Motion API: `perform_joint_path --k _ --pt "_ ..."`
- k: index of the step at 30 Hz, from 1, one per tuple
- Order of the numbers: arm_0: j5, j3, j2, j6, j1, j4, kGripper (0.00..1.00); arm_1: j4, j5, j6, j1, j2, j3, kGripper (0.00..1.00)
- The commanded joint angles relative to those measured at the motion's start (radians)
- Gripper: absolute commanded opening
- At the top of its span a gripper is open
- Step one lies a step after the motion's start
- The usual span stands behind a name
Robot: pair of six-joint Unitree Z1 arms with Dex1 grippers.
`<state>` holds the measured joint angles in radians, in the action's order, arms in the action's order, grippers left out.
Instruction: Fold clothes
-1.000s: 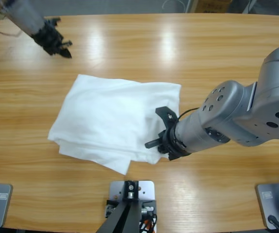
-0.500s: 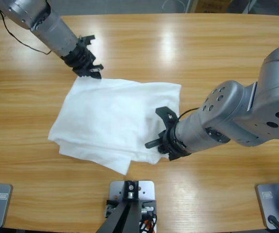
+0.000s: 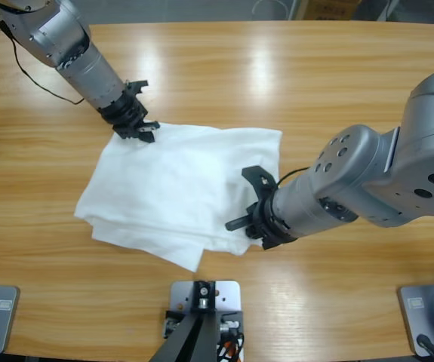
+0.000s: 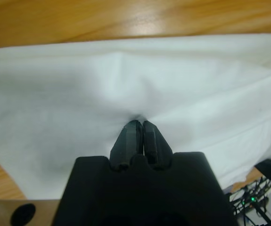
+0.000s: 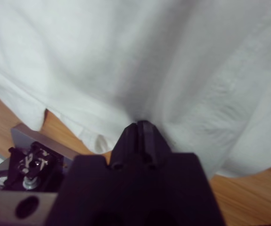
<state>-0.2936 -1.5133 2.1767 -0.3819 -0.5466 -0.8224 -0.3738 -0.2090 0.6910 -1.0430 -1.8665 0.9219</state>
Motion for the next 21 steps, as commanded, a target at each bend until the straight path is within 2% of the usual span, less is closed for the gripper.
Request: perform_joint_path --k 1,4,10,16,18,21 --pt "0.079 -0.077 0.114 -0.036 0.146 -0.013 0.0 -0.007 -0.02 0.008 -0.009 -0.097 -0.074 0.0" --pt "0.077 -0.11 0.125 -0.034 0.177 -0.021 0.0 -0.009 -0.021 0.009 -0.009 -0.097 -0.075 0.0" --pt "0.075 -0.108 0.12 -0.029 0.183 -0.022 0.0 -0.009 -0.021 0.009 -0.009 -0.096 -0.074 0.0" --pt "0.074 -0.092 -0.097 0.015 0.198 -0.073 0.0 -0.029 -0.01 0.007 -0.009 -0.082 -0.07 0.0" --pt "0.074 -0.037 -0.185 0.046 0.167 -0.082 0.0 -0.058 0.006 0.007 -0.009 -0.058 -0.065 0.0" --pt "0.071 0.131 -0.29 0.057 0.073 -0.045 0.0 -0.113 0.019 0.0 -0.009 -0.03 -0.03 0.0"
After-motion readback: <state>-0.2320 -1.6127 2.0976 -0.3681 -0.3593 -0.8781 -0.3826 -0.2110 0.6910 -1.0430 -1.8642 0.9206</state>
